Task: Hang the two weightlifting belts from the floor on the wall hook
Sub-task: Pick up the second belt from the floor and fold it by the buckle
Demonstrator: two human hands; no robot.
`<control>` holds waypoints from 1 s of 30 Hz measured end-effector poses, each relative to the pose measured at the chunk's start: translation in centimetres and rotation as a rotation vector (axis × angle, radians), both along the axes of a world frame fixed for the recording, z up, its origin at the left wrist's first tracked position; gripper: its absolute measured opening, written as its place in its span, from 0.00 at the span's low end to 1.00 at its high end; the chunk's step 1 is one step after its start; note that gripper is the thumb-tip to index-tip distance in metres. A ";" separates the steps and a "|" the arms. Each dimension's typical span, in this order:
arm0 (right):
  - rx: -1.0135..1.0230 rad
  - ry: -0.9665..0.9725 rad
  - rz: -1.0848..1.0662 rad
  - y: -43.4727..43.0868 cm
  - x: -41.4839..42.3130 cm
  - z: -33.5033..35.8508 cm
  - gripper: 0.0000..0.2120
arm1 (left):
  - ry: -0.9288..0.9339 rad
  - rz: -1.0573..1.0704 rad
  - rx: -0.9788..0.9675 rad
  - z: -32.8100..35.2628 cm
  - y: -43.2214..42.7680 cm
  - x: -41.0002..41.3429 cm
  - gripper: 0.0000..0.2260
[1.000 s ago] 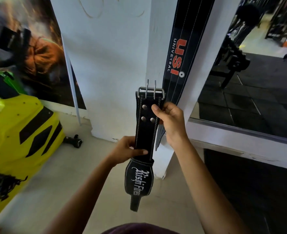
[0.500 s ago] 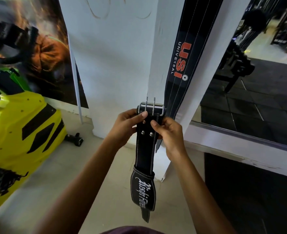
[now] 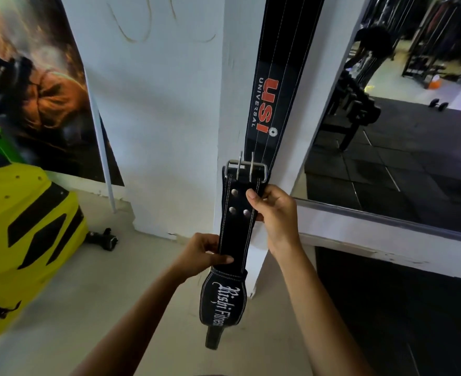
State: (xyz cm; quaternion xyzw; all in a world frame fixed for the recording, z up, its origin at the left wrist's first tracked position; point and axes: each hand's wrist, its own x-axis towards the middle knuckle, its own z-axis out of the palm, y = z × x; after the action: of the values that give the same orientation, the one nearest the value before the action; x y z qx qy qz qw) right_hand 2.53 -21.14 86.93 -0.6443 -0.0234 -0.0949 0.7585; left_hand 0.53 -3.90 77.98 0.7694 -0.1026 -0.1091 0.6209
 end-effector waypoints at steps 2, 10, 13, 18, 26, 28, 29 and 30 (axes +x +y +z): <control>-0.005 -0.005 0.002 -0.2 0.0 -0.2 0.18 | -0.044 0.034 -0.056 1.4 -0.3 0.4 0.09; -0.064 -0.066 -0.009 -1.2 0.5 1.8 0.07 | -0.284 0.240 -0.429 10.8 -2.5 3.9 0.24; -0.064 -0.073 -0.031 -1.8 1.5 3.1 0.20 | -0.274 0.197 -0.456 11.6 -3.2 4.9 0.30; -0.041 -0.086 0.032 -3.3 2.8 3.7 0.38 | -0.240 0.135 -0.438 13.0 -3.7 5.8 0.20; -0.054 -0.101 -0.048 -4.4 3.4 3.8 0.16 | -0.370 0.177 -0.298 13.1 -4.7 7.1 0.14; -0.072 -0.130 -0.065 -4.8 3.9 4.1 0.16 | -0.406 0.214 -0.306 13.4 -5.2 7.2 0.15; -0.076 -0.136 -0.065 -5.0 4.2 4.3 0.16 | -0.424 0.234 -0.312 13.8 -5.6 7.2 0.16; -0.080 -0.135 -0.069 -5.2 4.5 4.6 0.17 | -0.443 0.251 -0.315 14.2 -5.9 7.4 0.17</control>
State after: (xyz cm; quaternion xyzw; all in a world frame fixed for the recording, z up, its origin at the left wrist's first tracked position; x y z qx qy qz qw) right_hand 7.03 -26.29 91.52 -0.6665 -0.0560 -0.1633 0.7252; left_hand 7.88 -9.80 92.16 0.6755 -0.1552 0.1562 0.7037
